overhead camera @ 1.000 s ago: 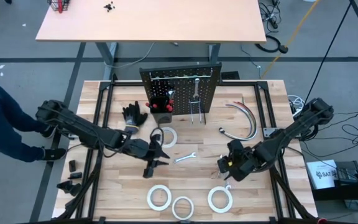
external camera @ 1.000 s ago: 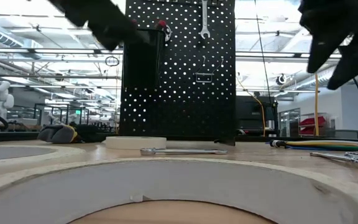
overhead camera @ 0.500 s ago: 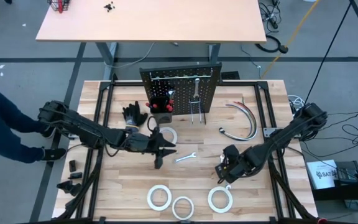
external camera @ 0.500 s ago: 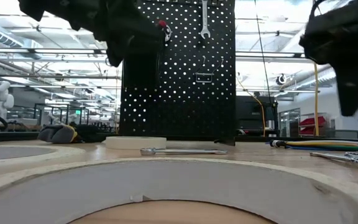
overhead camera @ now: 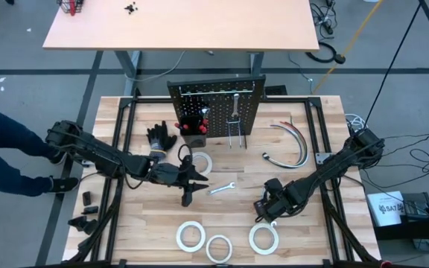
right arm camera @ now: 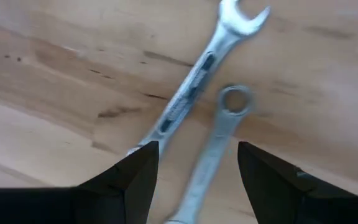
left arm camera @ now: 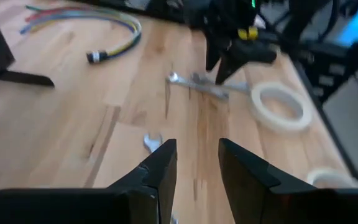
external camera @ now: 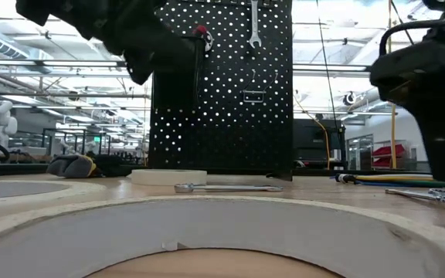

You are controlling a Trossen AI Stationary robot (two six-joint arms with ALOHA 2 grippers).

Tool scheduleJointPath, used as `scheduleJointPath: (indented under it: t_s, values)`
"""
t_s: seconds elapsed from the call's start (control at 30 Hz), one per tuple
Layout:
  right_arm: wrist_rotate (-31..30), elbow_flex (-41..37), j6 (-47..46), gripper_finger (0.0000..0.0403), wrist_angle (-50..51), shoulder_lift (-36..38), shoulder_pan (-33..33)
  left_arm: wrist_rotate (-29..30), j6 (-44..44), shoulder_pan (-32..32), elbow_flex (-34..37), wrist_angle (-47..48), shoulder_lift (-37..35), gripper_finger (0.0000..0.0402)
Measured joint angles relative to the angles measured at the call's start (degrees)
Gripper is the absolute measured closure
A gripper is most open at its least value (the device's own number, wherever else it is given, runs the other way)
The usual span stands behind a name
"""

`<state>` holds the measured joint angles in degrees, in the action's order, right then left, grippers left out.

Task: Hang tools onto peg board
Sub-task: Hang the silver wrench on the peg board

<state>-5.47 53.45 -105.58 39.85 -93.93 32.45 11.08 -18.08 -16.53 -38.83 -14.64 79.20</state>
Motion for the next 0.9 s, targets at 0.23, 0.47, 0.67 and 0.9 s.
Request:
scheduleJointPath:
  t_s: [0.23, 0.47, 0.67, 0.9]
  values:
    - [4.1, 0.0, -5.2, 0.0204, -3.5, -1.9, -0.2, -6.2, 4.1, 0.0, 0.0, 2.1, -1.3, 0.0281]
    - [5.5, 0.0, -6.7, 0.0234, -4.4, -1.9, -0.1, -6.4, 8.2, 1.6, 0.0, 1.9, -4.9, 0.0281]
    - [5.6, 0.0, -7.3, 0.0255, -4.3, -1.9, 0.0, -7.0, 9.7, 2.7, 0.0, 4.1, -7.1, 0.0281]
    - [5.8, 0.0, -5.9, 0.0268, -2.4, -1.9, -0.1, -7.6, 9.6, 2.7, 0.0, 4.9, -7.5, 0.0281]
